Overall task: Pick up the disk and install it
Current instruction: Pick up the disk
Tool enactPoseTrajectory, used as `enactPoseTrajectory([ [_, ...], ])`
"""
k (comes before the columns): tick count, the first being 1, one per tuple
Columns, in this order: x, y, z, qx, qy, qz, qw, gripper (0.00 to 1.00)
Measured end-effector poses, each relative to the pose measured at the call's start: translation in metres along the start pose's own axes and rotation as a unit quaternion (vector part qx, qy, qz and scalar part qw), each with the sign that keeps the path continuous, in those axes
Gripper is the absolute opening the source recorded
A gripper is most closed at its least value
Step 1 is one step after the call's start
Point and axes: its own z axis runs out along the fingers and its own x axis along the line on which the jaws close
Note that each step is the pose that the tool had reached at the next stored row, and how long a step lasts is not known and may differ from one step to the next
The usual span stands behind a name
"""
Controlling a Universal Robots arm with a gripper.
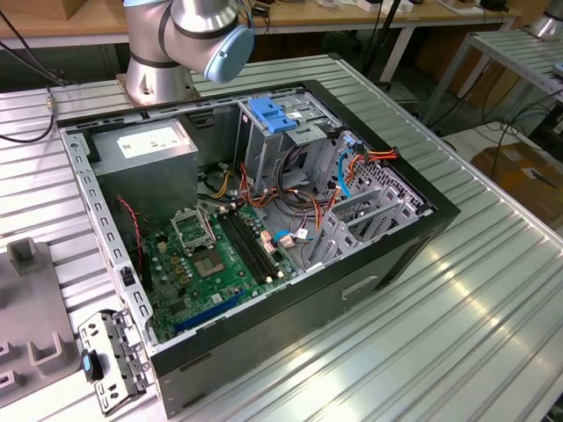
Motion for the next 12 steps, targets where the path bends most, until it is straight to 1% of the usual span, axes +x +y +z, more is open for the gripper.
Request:
enactPoseTrajectory([
  [4, 0.0000, 0.0000, 0.0004, 0.0006, 0.0003, 0.001, 1.00000, 0.44],
  [6, 0.0001, 0.0000, 0.0027, 0.0060, -0.0001, 0.000, 0.99998, 0.44],
  [7, 0.0001, 0.0000, 0.0031, 0.0080, -0.0003, 0.000, 0.99997, 0.44],
  [8, 0.0001, -0.0001, 0.0032, 0.0089, -0.0003, 0.000, 0.99996, 0.44],
  [12, 0.0001, 0.0000, 0.0033, 0.0091, -0.0004, 0.000, 0.99996, 0.44],
])
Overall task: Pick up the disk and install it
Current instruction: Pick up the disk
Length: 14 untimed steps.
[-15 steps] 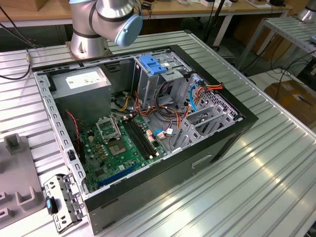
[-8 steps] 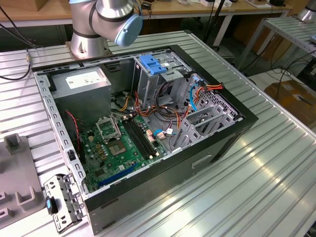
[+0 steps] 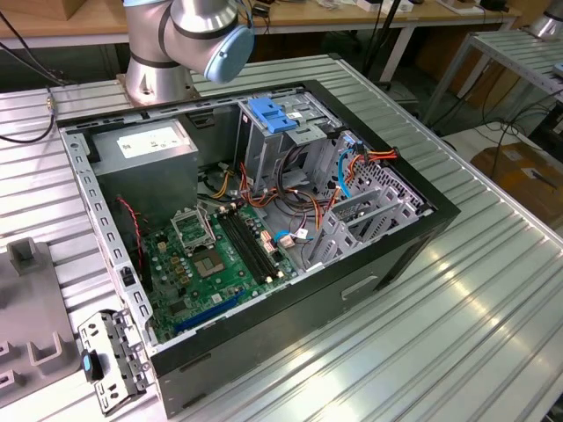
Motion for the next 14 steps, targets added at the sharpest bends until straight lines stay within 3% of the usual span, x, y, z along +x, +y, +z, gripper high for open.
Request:
enactPoseTrajectory([
  [14, 0.0003, 0.0038, 0.0007, 0.0000, 0.0000, 0.000, 1.00000, 0.44],
])
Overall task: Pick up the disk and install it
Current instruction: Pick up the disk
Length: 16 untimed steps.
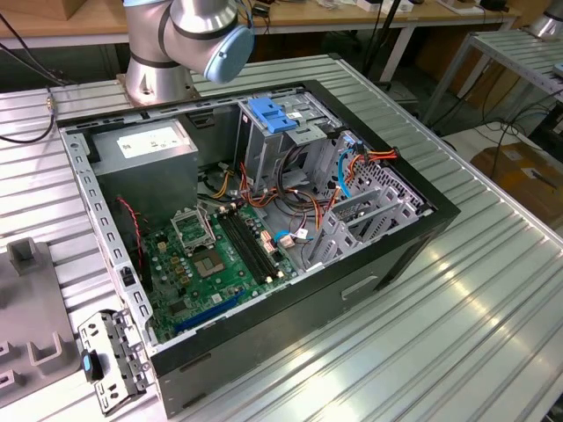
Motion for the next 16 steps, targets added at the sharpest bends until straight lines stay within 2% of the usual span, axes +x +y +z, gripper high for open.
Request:
enactPoseTrajectory([
  [9, 0.0000, 0.0001, 0.0001, 0.0000, 0.0001, 0.000, 1.00000, 0.44],
  [11, 0.0000, 0.0001, 0.0001, 0.0000, 0.0002, 0.000, 1.00000, 0.42],
  [12, 0.0000, 0.0001, 0.0001, 0.0001, 0.0003, 0.000, 1.00000, 0.38],
  [16, -0.0001, 0.0001, 0.0001, 0.0000, 0.0006, 0.000, 1.00000, 0.37],
])
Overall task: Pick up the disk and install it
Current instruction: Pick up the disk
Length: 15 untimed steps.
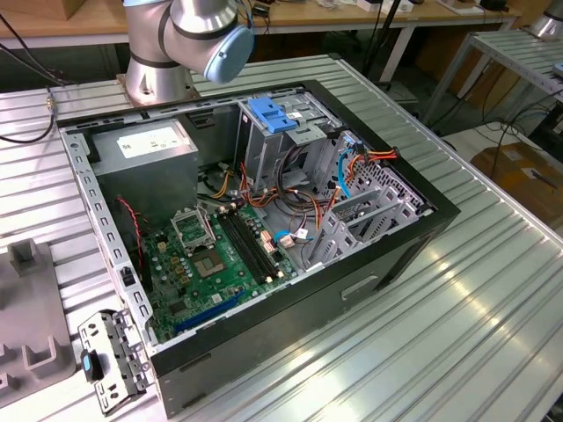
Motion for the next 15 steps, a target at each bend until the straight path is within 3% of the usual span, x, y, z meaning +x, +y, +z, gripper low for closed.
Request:
enactPoseTrajectory([
  [15, 0.0000, 0.0000, 0.0000, 0.0000, 0.0001, 0.000, 1.00000, 0.37],
])
